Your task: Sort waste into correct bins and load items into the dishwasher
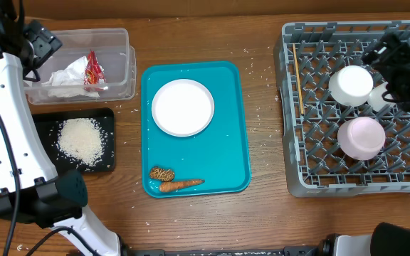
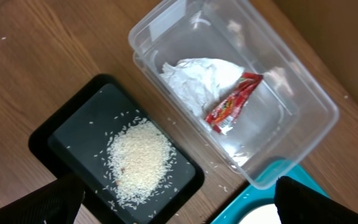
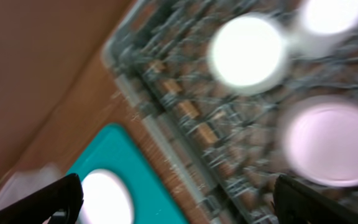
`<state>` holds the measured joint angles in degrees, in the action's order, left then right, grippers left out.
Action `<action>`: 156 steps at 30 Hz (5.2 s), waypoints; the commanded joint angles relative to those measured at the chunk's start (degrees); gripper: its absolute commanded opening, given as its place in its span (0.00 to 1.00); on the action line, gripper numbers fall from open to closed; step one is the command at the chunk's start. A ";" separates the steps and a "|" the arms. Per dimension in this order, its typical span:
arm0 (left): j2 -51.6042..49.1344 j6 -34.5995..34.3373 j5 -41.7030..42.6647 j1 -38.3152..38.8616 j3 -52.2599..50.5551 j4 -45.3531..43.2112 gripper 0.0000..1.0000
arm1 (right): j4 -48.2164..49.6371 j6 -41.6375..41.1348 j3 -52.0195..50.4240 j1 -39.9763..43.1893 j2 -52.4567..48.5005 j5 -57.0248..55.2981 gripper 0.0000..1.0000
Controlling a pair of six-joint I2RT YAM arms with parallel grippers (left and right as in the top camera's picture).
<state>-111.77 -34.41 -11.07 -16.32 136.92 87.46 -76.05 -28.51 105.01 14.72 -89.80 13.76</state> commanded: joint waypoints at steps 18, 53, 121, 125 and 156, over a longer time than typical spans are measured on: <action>-6.12 -0.31 0.59 -1.33 0.07 0.96 1.00 | 20.31 23.65 -16.87 -51.34 -6.45 5.64 1.00; -6.12 -0.31 0.59 -0.50 0.07 0.96 1.00 | 34.64 18.45 -17.27 -73.61 -27.10 -10.73 0.97; 8.11 19.26 25.09 21.55 -19.78 9.38 1.00 | 3.74 -4.52 2.95 -4.96 -13.18 -32.57 1.00; 17.33 18.25 20.50 22.25 -29.55 9.29 1.00 | 3.74 -4.52 2.95 -4.96 -13.18 -32.57 1.00; 24.44 -23.17 23.32 24.70 -84.56 -33.11 0.95 | 3.74 -4.52 2.95 -4.96 -13.18 -32.57 1.00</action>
<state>-87.24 -50.92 14.85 7.53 54.33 56.58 -72.62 -32.80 107.57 9.65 -103.98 -18.39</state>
